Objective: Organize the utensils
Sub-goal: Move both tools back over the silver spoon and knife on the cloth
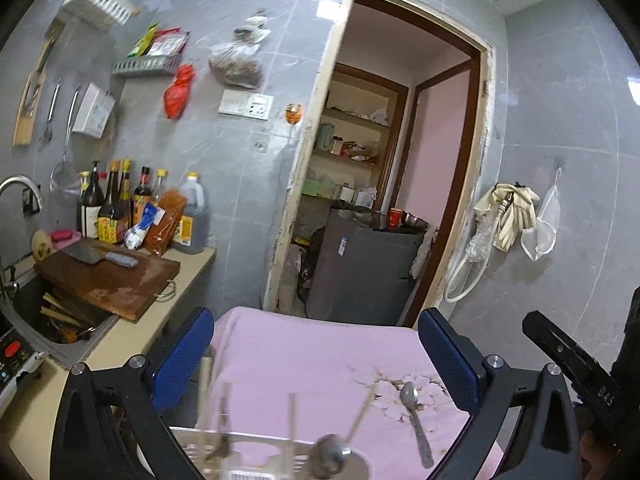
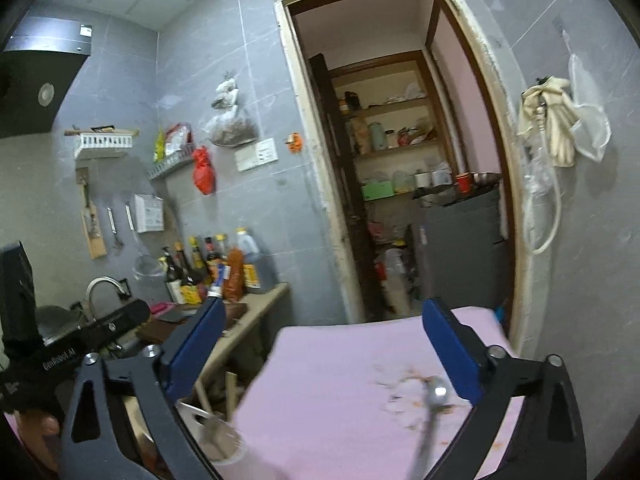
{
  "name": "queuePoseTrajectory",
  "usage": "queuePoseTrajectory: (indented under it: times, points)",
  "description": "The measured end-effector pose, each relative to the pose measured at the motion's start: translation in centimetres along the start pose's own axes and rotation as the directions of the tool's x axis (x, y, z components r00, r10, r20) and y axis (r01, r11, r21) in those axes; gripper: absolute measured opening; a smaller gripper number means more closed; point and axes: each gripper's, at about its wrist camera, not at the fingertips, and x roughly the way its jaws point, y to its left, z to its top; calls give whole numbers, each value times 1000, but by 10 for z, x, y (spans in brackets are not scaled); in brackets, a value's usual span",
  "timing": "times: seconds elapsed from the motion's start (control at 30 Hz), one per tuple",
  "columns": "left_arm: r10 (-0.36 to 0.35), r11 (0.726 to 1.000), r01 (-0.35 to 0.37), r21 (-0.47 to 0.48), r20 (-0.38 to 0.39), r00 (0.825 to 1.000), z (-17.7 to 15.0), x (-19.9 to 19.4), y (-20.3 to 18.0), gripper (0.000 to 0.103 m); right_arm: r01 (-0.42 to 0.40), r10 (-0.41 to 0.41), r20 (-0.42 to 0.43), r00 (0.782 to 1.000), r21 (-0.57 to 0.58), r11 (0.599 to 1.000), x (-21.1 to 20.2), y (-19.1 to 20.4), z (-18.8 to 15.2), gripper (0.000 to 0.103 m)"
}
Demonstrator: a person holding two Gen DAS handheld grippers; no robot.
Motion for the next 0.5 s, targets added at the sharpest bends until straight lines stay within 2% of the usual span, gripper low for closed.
queuePoseTrajectory:
  times: [0.2, 0.5]
  points:
    - [6, 999, -6, 54, -7, 1000, -14, 12, -53, 103, 66, -66, -23, 998, -19, 998, -13, -49, 8, 99]
    - [-8, 996, 13, 90, -55, 998, -33, 44, -115, 103, 113, -114, -47, 992, -18, 993, -13, -125, 12, 99]
